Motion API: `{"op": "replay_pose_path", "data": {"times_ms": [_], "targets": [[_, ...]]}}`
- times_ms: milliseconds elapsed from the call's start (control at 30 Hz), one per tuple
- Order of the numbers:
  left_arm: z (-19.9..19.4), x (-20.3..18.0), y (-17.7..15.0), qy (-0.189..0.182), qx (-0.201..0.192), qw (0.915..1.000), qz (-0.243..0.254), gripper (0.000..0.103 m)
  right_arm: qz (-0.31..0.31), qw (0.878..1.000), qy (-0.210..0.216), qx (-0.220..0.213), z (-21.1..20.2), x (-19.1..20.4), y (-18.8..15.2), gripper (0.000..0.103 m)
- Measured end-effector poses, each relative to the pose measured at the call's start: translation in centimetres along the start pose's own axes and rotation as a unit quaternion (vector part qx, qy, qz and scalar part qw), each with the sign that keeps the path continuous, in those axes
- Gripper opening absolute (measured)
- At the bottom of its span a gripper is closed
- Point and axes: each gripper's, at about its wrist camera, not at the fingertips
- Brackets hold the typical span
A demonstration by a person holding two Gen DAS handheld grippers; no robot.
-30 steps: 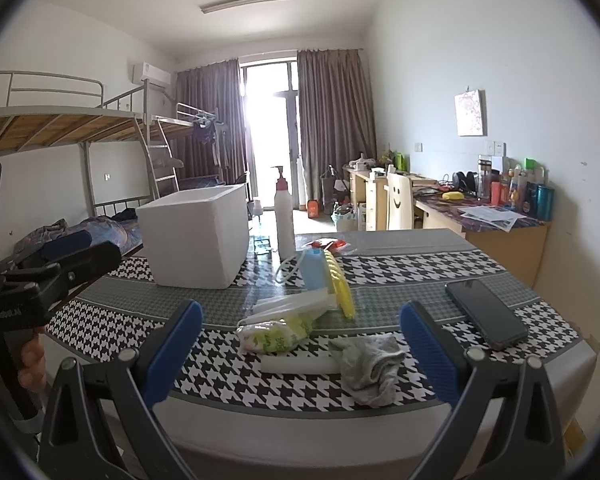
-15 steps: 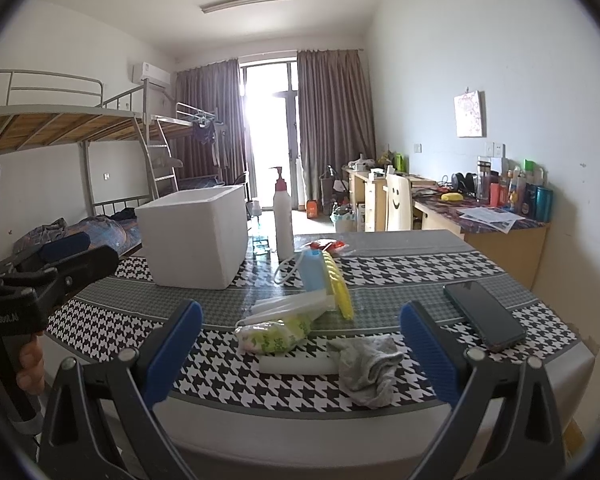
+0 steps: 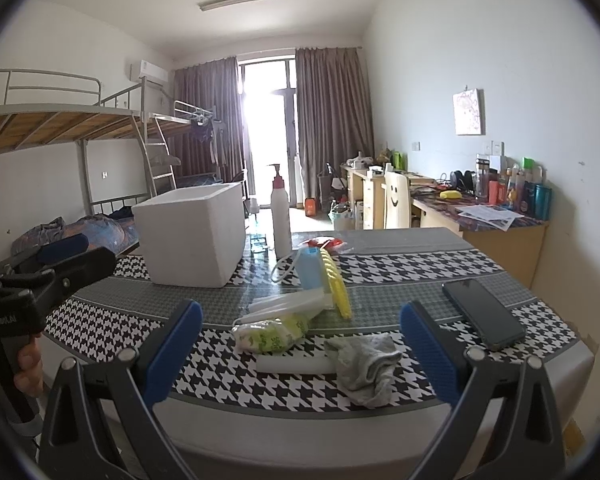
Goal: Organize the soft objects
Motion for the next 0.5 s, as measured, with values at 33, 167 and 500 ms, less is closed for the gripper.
{"op": "replay_pose_path", "data": {"times_ms": [33, 167, 500], "targets": [[0.1, 0.0, 0.0, -0.001, 0.001, 1.0, 0.0, 0.102, 0.001, 1.0, 0.0, 0.0, 0.1, 0.0, 0.0, 0.101], [0.6, 0.0, 0.0, -0.004, 0.006, 1.0, 0.001, 0.102, 0.003, 1.0, 0.0, 0.003, 0.4, -0.1, 0.0, 0.101], [2.7, 0.1, 0.0, -0.014, 0.034, 0.9993, -0.001, 0.102, 0.008, 1.0, -0.006, 0.019, 1.7, -0.8, 0.0, 0.101]]}}
Point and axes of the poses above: each gripper's, at about its wrist camera, not at the fingertips, and z roughly the way its jaws point, x to its left, y to its top, and after that the axes turned 4 degrees about x, right-handed
